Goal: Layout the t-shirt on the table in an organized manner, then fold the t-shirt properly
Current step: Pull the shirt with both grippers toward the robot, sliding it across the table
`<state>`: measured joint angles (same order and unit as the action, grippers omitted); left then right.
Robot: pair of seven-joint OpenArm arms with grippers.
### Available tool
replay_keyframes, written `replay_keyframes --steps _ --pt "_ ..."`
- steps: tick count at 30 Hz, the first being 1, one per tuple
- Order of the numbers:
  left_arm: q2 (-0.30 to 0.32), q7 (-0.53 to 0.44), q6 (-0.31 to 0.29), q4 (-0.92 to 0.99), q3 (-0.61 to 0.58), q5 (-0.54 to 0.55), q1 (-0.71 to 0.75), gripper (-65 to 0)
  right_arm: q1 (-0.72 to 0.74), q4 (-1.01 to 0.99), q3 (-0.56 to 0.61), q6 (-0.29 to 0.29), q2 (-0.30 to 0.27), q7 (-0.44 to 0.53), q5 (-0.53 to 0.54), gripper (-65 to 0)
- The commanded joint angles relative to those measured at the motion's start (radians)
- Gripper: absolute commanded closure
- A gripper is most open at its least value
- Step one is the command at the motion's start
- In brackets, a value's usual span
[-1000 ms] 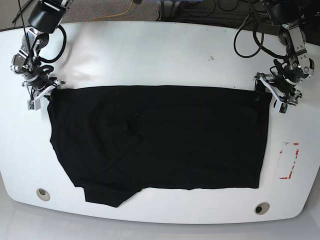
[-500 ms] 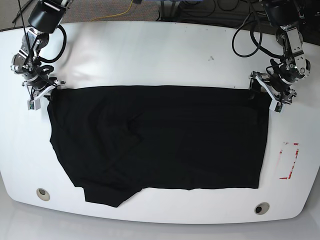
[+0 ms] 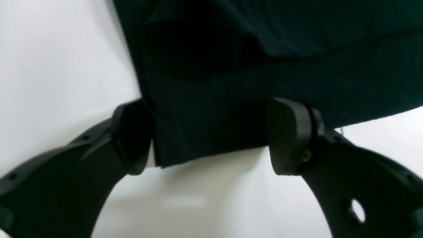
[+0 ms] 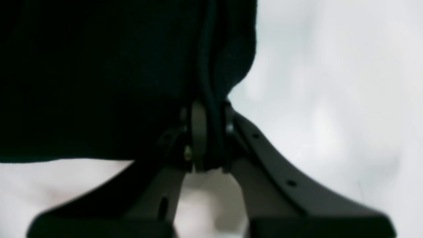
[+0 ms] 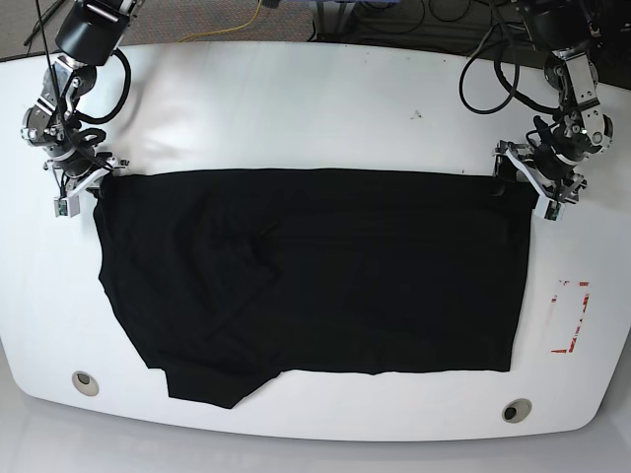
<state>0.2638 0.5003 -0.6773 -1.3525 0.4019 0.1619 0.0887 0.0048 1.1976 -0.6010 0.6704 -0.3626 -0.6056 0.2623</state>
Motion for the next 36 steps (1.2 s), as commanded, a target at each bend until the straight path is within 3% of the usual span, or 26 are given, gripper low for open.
replay_keyframes --steps 1,16,26,29,36 --pt "0.015 -0.005 0.004 -0.015 0.027 0.006 -0.005 -47.4 0.011 0.014 -0.001 0.002 -0.017 -0.001 -0.001 0.0" --pt "0.015 -0.028 0.006 -0.009 0.036 0.005 -0.01 -45.5 0.011 0.014 -0.001 0.004 -0.017 -0.001 -0.001 0.0" --pt "0.015 -0.033 0.044 0.048 0.03 0.003 -0.011 -44.5 0.011 0.014 -0.001 0.004 -0.017 -0.001 -0.001 0.0" --pt "0.015 -0.033 0.044 0.052 0.029 0.003 -0.011 -37.2 0.01 0.014 -0.001 0.004 -0.017 -0.001 -0.001 0.0" --pt "0.018 -0.033 0.046 0.095 -0.025 0.003 -0.011 -7.3 0.008 0.014 -0.003 0.004 -0.017 -0.001 -0.001 0.0"
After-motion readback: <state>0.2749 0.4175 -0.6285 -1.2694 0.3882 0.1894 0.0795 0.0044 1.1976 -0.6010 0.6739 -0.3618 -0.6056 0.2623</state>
